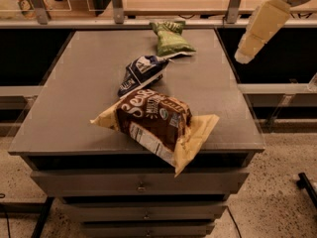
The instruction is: Pick green jalapeno chip bag
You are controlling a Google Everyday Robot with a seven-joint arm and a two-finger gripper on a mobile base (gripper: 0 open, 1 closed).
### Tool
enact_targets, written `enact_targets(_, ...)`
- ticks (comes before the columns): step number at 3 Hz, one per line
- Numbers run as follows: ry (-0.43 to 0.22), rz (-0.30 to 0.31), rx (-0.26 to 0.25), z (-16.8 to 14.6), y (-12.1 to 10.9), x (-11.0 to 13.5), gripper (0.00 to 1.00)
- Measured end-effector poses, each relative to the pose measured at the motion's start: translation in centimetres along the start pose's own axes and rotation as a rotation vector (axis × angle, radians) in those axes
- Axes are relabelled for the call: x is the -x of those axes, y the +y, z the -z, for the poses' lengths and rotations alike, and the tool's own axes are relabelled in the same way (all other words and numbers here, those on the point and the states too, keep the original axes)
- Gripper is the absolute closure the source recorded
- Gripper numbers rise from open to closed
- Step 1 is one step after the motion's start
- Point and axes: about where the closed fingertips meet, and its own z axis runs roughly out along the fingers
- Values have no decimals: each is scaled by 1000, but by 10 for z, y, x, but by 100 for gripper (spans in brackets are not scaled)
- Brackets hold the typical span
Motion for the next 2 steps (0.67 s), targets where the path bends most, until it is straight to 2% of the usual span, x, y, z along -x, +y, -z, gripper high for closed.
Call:
enact_targets(1,-34,-130,-17,-29,-40,26,0)
enact_targets(2,-34,-130,-17,-29,-40,26,0)
